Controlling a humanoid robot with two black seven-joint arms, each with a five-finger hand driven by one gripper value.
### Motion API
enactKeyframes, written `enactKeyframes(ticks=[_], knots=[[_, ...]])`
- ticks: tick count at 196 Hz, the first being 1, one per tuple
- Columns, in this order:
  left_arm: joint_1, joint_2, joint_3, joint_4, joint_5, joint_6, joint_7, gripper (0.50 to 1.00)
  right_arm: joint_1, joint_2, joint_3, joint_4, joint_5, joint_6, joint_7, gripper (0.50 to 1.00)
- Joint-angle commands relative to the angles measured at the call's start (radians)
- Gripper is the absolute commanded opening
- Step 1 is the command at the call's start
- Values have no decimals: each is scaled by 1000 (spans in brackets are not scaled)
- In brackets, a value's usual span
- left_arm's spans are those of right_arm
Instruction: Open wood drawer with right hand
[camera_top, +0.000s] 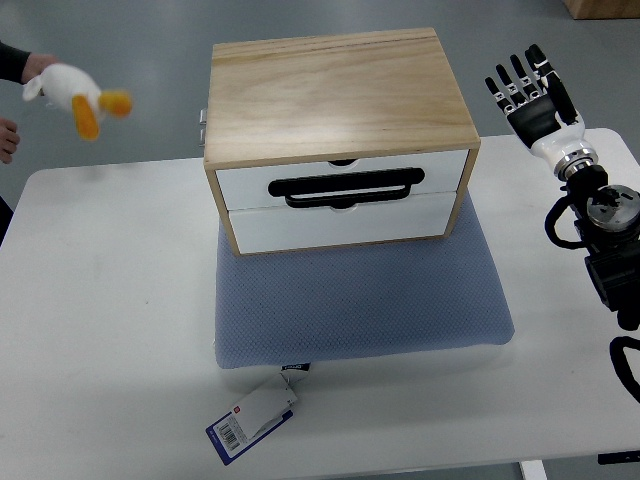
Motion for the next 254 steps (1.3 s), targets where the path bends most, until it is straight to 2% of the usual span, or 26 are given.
enactKeyframes(ticks=[1,56,72,87,97,99,135,165,175,176,182,192,193,201,213,214,215,224,234,235,237,248,254], knots=[[0,0,1,0,0,0,0,1000,-1,0,0,0,0,0,0,946],[0,0,-7,0,-3,0,0,1000,14,-15,-9,0,-3,-2,-2,946],[0,0,-7,0,-3,0,0,1000,60,-37,-95,0,-17,-2,-3,946],[-2,0,-7,-2,-1,-1,0,1000,120,-101,-207,0,-17,-2,-2,946],[-2,0,-7,-2,-1,-2,0,1000,120,-101,-207,0,-17,-2,-2,946],[-2,0,-6,-3,0,-2,0,1000,173,-159,-297,0,-17,-2,-3,946],[-3,0,-6,-8,0,-14,0,1000,385,-293,-616,12,-38,3,-14,944],[-5,0,-6,-9,2,-15,0,1000,603,-357,-919,95,-161,25,-18,944],[-5,0,-6,-9,2,-15,0,1000,603,-357,-919,95,-161,25,-18,944],[-5,0,-7,-9,2,-15,0,1000,681,-373,-1018,139,-217,38,-29,944],[-5,0,-7,-9,2,-15,0,1000,732,-379,-1080,167,-256,46,-51,944],[-5,0,-7,-9,2,-15,0,1000,732,-379,-1080,167,-256,46,-51,944],[-5,0,-7,-9,2,-15,0,1000,817,-377,-1171,207,-302,61,-92,944],[-5,0,-7,-6,2,-15,0,1000,890,-370,-1245,239,-325,80,-123,944],[-5,0,-7,-6,2,-15,0,1000,905,-370,-1262,248,-330,84,-127,944],[-5,0,-7,-5,2,-15,0,1000,993,-367,-1354,306,-339,115,-168,944],[-5,0,-7,-3,2,-15,0,1000,1017,-365,-1376,323,-339,123,-179,944],[-5,0,-7,-3,0,-15,0,1000,1094,-364,-1442,385,-339,150,-222,944],[-5,0,-7,-3,0,-15,0,1000,1094,-364,-1442,385,-339,150,-222,944],[-5,0,-7,-2,0,-15,0,1000,1182,-356,-1507,453,-339,180,-274,944],[-5,0,-7,-2,0,-15,0,1000,1203,-356,-1520,472,-339,180,-285,944],[-5,0,-7,-2,0,-15,0,1000,1278,-351,-1565,540,-338,180,-324,944],[-5,0,-7,-2,0,-15,0,1000,1278,-351,-1565,540,-338,180,-324,944]])
